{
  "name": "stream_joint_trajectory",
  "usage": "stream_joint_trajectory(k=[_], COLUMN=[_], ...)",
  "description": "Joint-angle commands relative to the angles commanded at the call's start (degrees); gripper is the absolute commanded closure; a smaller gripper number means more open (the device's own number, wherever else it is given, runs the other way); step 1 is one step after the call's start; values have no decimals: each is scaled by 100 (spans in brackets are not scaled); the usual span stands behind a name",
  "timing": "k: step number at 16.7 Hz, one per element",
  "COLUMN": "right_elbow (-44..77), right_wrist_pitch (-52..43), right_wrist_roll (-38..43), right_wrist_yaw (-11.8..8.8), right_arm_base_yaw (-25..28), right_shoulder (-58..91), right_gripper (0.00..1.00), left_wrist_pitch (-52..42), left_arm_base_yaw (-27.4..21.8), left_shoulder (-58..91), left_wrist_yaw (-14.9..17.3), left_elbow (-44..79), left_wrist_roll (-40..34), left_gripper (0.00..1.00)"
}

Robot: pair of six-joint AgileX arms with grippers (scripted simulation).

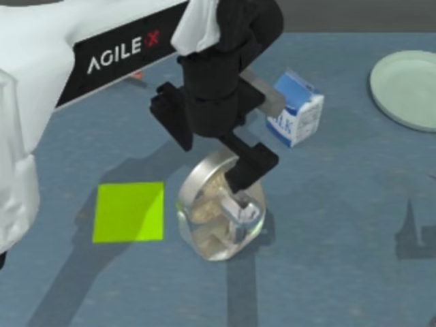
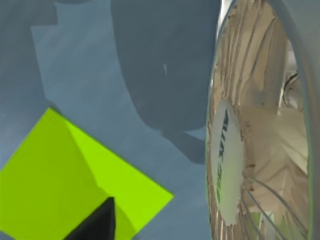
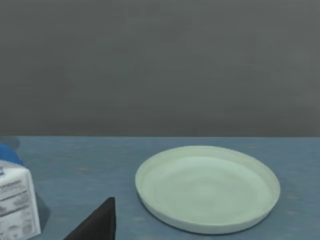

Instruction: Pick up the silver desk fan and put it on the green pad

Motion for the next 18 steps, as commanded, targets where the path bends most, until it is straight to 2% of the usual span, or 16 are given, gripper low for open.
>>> stream_joint_trajectory(k=[3,16,18], right_elbow=[0,0,0], right_wrist_pitch=[0,0,0], right_wrist_roll=[0,0,0], right_wrist_yaw=[0,0,0], right_arm_base_yaw=[0,0,0], right_shoulder=[0,0,0], right_gripper=[0,0,0], left_wrist_pitch=[6,6,6], left_arm_base_yaw=[0,0,0], left_shoulder=[0,0,0], left_wrist_yaw=[0,0,0], left_elbow=[-6,-6,-6], left_wrist_roll=[0,0,0], left_gripper=[0,98,100])
